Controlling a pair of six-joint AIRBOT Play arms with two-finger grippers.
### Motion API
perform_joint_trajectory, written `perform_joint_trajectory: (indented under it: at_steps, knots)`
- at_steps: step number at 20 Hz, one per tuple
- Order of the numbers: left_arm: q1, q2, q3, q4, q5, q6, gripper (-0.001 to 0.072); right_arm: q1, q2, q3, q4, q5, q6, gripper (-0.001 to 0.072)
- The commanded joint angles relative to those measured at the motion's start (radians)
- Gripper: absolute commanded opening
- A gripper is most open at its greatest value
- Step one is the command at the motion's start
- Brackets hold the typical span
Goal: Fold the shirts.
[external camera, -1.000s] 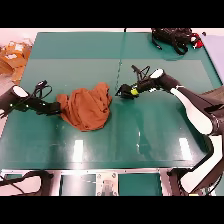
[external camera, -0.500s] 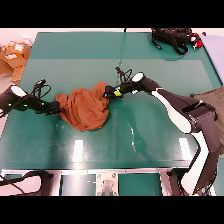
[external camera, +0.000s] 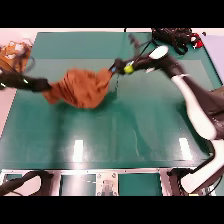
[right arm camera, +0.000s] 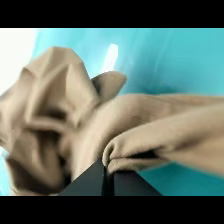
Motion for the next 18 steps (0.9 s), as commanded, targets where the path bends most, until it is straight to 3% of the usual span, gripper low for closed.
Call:
perform_joint_trajectory:
  at_steps: [1, 3, 6, 8, 9, 11, 13, 16, 18]
  knots:
    - [0.001, 0.151, 0.198, 0.004, -0.003, 0.009, 0.0021, -0.093, 0.244, 0.014, -0.084, 0.084, -0.048, 0.0019]
    - [0.001, 0.213, 0.275, 0.004, 0.004, 0.008, 0.0021, -0.136, 0.39, 0.011, -0.196, 0.148, -0.045, 0.0019]
    - [0.001, 0.243, 0.289, -0.045, -0.078, 0.006, 0.0022, -0.165, 0.557, -0.048, -0.409, 0.223, 0.038, 0.0019]
    - [0.001, 0.243, 0.201, -0.171, -0.127, 0.019, 0.0022, -0.164, 0.632, -0.178, -0.438, 0.223, 0.048, 0.0019]
    - [0.001, 0.243, 0.121, -0.274, -0.132, 0.068, 0.0022, -0.158, 0.659, -0.27, -0.431, 0.217, 0.048, 0.0019]
    - [-0.017, 0.243, -0.073, -0.431, -0.111, 0.193, 0.0022, -0.129, 0.684, -0.474, -0.428, 0.152, 0.048, 0.002]
    - [-0.084, 0.238, -0.279, -0.449, -0.021, 0.266, 0.0022, -0.092, 0.681, -0.679, -0.427, 0.026, 0.048, 0.0019]
    - [-0.195, 0.207, -0.533, -0.448, 0.161, 0.322, 0.0022, -0.072, 0.663, -0.914, -0.385, -0.18, 0.048, 0.0019]
    - [-0.225, 0.177, -0.629, -0.415, 0.203, 0.32, 0.0022, -0.08, 0.655, -0.994, -0.383, -0.211, 0.048, 0.002]
